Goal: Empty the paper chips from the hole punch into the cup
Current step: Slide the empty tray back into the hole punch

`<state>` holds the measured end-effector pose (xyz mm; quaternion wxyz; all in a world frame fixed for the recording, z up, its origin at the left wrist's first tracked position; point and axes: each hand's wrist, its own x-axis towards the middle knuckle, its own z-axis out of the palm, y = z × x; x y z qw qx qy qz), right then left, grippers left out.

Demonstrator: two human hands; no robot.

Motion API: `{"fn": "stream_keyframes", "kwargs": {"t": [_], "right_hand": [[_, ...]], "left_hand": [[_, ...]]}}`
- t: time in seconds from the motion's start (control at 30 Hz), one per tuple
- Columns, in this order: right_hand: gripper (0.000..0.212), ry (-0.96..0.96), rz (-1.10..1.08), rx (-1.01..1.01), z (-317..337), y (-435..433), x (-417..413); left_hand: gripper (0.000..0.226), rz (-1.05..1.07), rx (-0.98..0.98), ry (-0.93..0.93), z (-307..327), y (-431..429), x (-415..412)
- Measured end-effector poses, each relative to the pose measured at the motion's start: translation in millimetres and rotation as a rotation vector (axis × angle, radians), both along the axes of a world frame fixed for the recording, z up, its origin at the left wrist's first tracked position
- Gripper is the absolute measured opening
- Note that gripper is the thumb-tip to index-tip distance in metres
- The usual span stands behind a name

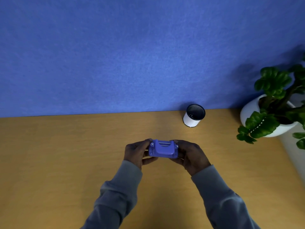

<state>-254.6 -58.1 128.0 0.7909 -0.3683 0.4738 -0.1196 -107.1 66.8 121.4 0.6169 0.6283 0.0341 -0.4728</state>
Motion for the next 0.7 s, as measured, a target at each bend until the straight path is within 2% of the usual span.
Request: {"fn": "stream_keyframes", "kwargs": {"t": [0.1,0.23,0.4,0.5,0.57,0.7], "right_hand": [[0.018,0.009,0.009,-0.022,-1.0,-0.5,-3.1],[0.018,-0.003,0.044,-0.029,-1.3,1.6,-2.8],[0.019,-0.044,0.065,0.057,0.7,3.3,-2.0],[0.02,-0.055,0.046,0.052,-0.2,4.4,-1.5],[0.023,-0.107,-0.018,0.063,-1.2,4.9,-1.3],[0.033,-0.375,-0.057,0.137,-1.9,1.7,-8.6]], "left_hand": [[0.036,-0.052,0.006,0.005,-0.2,0.9,2.3],[0.038,-0.143,0.039,0.025,1.1,-2.1,2.8],[0.015,-0.089,0.063,0.002,-1.7,-2.7,-0.2],[0.015,-0.054,0.06,0.012,-3.7,-3.3,-4.2],[0.017,0.004,0.005,0.054,-5.1,-2.9,-5.6],[0.02,0.019,-0.214,0.125,-5.6,5.2,-3.0]]}}
